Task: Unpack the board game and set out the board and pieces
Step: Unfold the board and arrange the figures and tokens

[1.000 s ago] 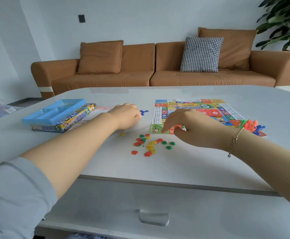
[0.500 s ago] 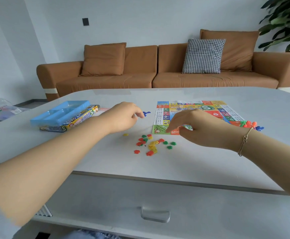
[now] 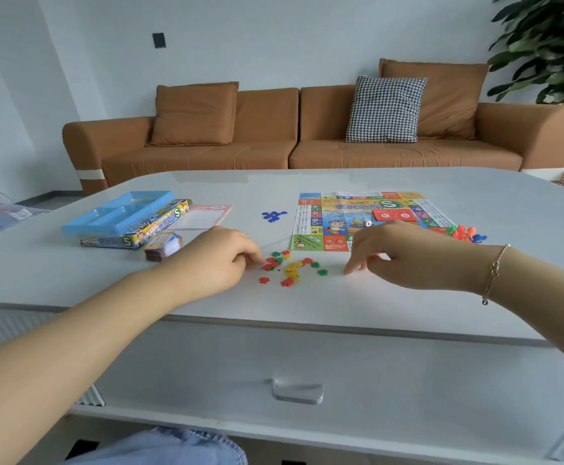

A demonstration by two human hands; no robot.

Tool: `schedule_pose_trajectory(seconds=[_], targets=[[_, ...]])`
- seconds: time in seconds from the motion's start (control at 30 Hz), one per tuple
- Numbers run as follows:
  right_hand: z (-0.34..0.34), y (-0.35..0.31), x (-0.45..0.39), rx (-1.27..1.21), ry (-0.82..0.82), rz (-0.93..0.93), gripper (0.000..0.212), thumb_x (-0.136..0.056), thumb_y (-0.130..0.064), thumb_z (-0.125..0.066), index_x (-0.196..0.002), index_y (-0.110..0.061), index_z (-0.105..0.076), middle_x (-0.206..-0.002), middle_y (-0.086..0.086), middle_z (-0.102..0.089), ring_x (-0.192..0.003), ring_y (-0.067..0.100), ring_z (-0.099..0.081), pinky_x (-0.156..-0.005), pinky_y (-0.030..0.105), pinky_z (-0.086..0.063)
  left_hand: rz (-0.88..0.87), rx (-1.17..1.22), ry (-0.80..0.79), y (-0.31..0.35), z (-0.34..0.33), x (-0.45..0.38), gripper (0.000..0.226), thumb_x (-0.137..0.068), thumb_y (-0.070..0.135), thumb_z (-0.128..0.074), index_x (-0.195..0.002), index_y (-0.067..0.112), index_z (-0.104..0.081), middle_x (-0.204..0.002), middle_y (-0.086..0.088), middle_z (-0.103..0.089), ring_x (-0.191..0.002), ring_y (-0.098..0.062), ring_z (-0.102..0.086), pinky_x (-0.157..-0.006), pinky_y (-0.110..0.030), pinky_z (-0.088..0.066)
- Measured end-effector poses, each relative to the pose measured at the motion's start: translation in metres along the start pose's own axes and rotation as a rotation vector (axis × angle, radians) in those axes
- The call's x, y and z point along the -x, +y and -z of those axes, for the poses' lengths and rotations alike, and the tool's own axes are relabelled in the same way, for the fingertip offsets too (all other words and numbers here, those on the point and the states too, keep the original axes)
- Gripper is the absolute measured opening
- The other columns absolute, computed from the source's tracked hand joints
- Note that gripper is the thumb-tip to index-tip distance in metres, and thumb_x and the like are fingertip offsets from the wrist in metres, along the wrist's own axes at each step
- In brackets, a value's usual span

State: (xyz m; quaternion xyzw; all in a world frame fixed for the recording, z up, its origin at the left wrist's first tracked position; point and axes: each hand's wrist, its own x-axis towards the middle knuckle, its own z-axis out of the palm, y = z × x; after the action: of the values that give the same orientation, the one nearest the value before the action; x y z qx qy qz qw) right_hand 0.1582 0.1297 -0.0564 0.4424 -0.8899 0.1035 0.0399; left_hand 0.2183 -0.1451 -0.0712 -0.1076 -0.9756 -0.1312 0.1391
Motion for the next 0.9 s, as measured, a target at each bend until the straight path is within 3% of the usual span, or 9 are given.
schedule_pose_trajectory(seconds=[0.03,0.13,0.17,0.27,0.33,0.47,0.6,0.73,0.9], targets=[[0.002,0.0,0.003,0.012,-0.002,-0.004,0.04,-0.088,-0.003,-0.043,-0.101,-0.027,-0.072,-0.091,-0.023,-0.056,-0.088,0.001,-0.053,-0.08,0.022,-0.043,-0.001,0.046,0.014,0.001,0.0,0.001,0.04,-0.087,-0.007,-0.042,-0.104,0.014,-0.071,-0.101,0.004,-0.069,-0.092,-0.004,-0.062,-0.081,-0.006,-0.042],[0.002,0.002,0.009,0.028,0.008,-0.001,0.042,-0.088,-0.003,-0.043,-0.106,-0.03,-0.069,-0.101,-0.022,-0.057,-0.092,-0.002,-0.052,-0.085,0.018,-0.041,0.003,0.181,0.084,0.001,-0.001,0.002,0.038,-0.088,-0.007,-0.043,-0.1,0.015,-0.072,-0.096,0.003,-0.07,-0.086,-0.002,-0.066,-0.084,-0.026,-0.052],[0.001,0.002,0.009,0.027,0.019,0.005,0.042,-0.088,-0.004,-0.043,-0.109,-0.03,-0.068,-0.105,-0.021,-0.057,-0.094,-0.003,-0.052,-0.087,0.018,-0.041,-0.006,0.193,0.105,0.0,-0.001,0.002,0.038,-0.088,-0.008,-0.044,-0.098,0.016,-0.072,-0.094,0.004,-0.069,-0.085,0.0,-0.065,-0.082,-0.026,-0.052],[-0.004,-0.001,0.004,-0.019,0.044,0.041,0.045,-0.087,-0.001,-0.042,-0.113,-0.028,-0.066,-0.117,-0.015,-0.058,-0.103,0.0,-0.053,-0.093,0.021,-0.041,-0.047,0.169,0.127,-0.001,-0.002,0.003,0.037,-0.087,-0.009,-0.047,-0.096,0.015,-0.074,-0.089,0.008,-0.067,-0.08,0.009,-0.06,-0.069,-0.006,-0.043],[-0.008,-0.005,0.001,-0.043,0.033,0.059,0.048,-0.086,0.0,-0.041,-0.117,-0.028,-0.065,-0.121,-0.014,-0.057,-0.11,0.002,-0.053,-0.097,0.024,-0.041,-0.076,0.138,0.119,-0.001,-0.003,0.003,0.037,-0.086,-0.01,-0.047,-0.096,0.014,-0.074,-0.092,0.005,-0.067,-0.079,0.007,-0.059,-0.069,0.0,-0.036],[-0.014,-0.009,0.0,-0.026,-0.02,0.076,0.055,-0.083,0.005,-0.039,-0.121,-0.027,-0.063,-0.129,-0.018,-0.055,-0.119,0.001,-0.049,-0.103,0.023,-0.038,-0.149,0.094,0.09,0.002,-0.009,0.0,0.038,-0.087,-0.007,-0.045,-0.102,0.015,-0.072,-0.103,0.005,-0.066,-0.089,-0.005,-0.058,-0.074,-0.001,-0.034],[-0.004,-0.002,0.013,0.002,-0.036,0.008,0.046,-0.087,-0.002,-0.044,-0.118,-0.028,-0.065,-0.125,-0.019,-0.057,-0.114,-0.002,-0.051,-0.099,0.015,-0.037,-0.217,0.015,0.07,0.006,-0.015,-0.005,0.038,-0.085,-0.008,-0.046,-0.102,0.013,-0.073,-0.108,0.004,-0.066,-0.098,-0.009,-0.058,-0.085,-0.012,-0.037],[0.001,0.001,0.019,0.013,-0.018,-0.048,0.041,-0.087,-0.004,-0.046,-0.111,-0.029,-0.068,-0.118,-0.021,-0.06,-0.11,0.0,-0.054,-0.097,0.018,-0.041,-0.185,0.021,0.062,0.006,-0.012,-0.002,0.04,-0.082,-0.009,-0.046,-0.094,0.013,-0.076,-0.107,0.006,-0.068,-0.094,-0.004,-0.058,-0.081,-0.001,-0.031],[-0.005,-0.017,-0.006,0.036,0.014,-0.004,0.044,-0.09,-0.007,-0.044,-0.124,-0.029,-0.059,-0.133,-0.016,-0.052,-0.124,0.004,-0.045,-0.107,0.025,-0.034,-0.173,-0.007,0.068,0.002,-0.006,0.004,0.042,-0.079,-0.011,-0.046,-0.094,0.013,-0.076,-0.105,0.005,-0.07,-0.096,-0.01,-0.062,-0.078,0.001,-0.03]])
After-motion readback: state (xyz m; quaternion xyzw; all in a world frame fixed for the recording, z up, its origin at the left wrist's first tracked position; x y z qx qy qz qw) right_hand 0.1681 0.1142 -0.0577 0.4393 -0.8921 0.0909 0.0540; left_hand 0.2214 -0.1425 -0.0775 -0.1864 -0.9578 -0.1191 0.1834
